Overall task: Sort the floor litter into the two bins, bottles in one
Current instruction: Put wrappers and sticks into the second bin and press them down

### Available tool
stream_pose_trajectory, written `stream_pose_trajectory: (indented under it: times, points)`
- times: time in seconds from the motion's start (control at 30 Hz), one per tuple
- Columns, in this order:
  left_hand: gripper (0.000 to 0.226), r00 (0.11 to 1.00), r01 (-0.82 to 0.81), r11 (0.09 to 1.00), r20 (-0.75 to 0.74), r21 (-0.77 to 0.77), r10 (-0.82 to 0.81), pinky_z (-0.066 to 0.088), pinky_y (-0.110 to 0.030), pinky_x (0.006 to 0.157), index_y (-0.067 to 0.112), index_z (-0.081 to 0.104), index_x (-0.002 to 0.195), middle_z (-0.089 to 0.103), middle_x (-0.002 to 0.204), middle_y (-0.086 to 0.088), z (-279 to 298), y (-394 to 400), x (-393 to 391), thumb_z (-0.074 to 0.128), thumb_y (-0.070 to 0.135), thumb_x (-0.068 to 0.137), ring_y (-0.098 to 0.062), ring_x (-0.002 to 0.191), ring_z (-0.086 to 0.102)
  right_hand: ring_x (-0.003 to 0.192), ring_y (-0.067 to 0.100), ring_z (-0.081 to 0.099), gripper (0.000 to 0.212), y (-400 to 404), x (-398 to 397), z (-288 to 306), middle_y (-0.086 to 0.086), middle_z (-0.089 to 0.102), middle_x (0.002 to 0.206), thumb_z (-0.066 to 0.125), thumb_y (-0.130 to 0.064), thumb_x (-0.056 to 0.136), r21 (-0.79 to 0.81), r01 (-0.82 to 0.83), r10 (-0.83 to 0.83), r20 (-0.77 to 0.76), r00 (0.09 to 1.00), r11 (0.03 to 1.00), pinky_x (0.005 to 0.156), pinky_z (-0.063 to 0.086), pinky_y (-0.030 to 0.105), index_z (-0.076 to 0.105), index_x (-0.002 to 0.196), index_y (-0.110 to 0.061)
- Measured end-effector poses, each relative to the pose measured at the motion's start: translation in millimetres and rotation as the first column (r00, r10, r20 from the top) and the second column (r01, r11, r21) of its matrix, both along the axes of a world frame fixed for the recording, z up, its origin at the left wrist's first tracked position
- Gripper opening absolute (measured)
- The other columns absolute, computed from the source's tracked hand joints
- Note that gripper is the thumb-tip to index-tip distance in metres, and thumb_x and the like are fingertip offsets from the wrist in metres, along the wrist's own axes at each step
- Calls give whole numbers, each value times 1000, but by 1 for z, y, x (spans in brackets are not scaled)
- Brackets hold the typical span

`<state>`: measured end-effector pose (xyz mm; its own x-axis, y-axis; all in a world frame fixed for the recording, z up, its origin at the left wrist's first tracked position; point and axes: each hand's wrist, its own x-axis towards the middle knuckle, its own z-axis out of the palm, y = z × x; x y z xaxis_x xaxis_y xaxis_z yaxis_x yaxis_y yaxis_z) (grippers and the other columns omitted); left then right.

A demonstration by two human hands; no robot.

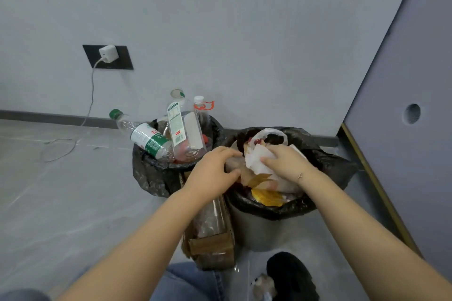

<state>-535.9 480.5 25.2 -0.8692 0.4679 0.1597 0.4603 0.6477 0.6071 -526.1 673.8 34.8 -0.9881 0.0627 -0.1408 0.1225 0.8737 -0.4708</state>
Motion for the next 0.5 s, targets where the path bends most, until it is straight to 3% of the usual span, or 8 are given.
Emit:
stream_pose_trajectory:
  times: [0.1,0.17,0.23,0.3,0.37,0.5]
  points:
    - [34,1000,-14,997,-8,78,15,35,-29,106,30,59,123,51,133,12,-6,-8,6,61,27,89,-9,128,43,91,20,57,36,0,-5,-9,5,57,104,40,-22,98,-11,-47,48,247,968,999,76,46,30,48,132,-13]
    - [34,998,47,998,39,40,-48,30,-40,113,35,57,125,46,140,14,-11,-7,9,57,37,92,-9,135,34,101,22,55,37,-1,-4,-2,8,56,118,37,-21,100,11,-97,88,340,936,995,82,42,31,43,135,-14]
    - [40,990,109,986,98,-128,-97,14,-51,118,40,49,133,27,154,14,-22,-2,14,47,49,94,-10,146,9,113,24,50,44,0,1,6,12,48,135,36,-21,100,49,-163,133,372,919,985,88,37,31,31,144,-15]
    - [43,987,119,970,129,-210,-93,-3,-53,118,40,40,139,3,160,16,-36,4,19,35,50,98,-7,145,-18,119,20,45,48,3,14,11,8,42,141,37,-20,101,6,-224,206,368,907,975,96,35,30,27,147,-17]
    - [43,992,83,981,104,-177,-65,-8,-51,117,38,36,142,-6,160,16,-42,8,20,31,47,99,-5,142,-26,120,13,46,43,10,29,11,-2,47,136,41,-18,100,-69,-282,288,338,896,957,100,36,27,39,142,-23]
    - [47,996,43,984,79,-172,-29,-4,-49,118,38,27,147,0,160,14,-44,13,13,30,45,100,-5,143,-21,83,3,55,26,28,45,1,-17,64,93,50,-17,97,9,-307,279,395,875,952,83,46,20,71,104,-30]
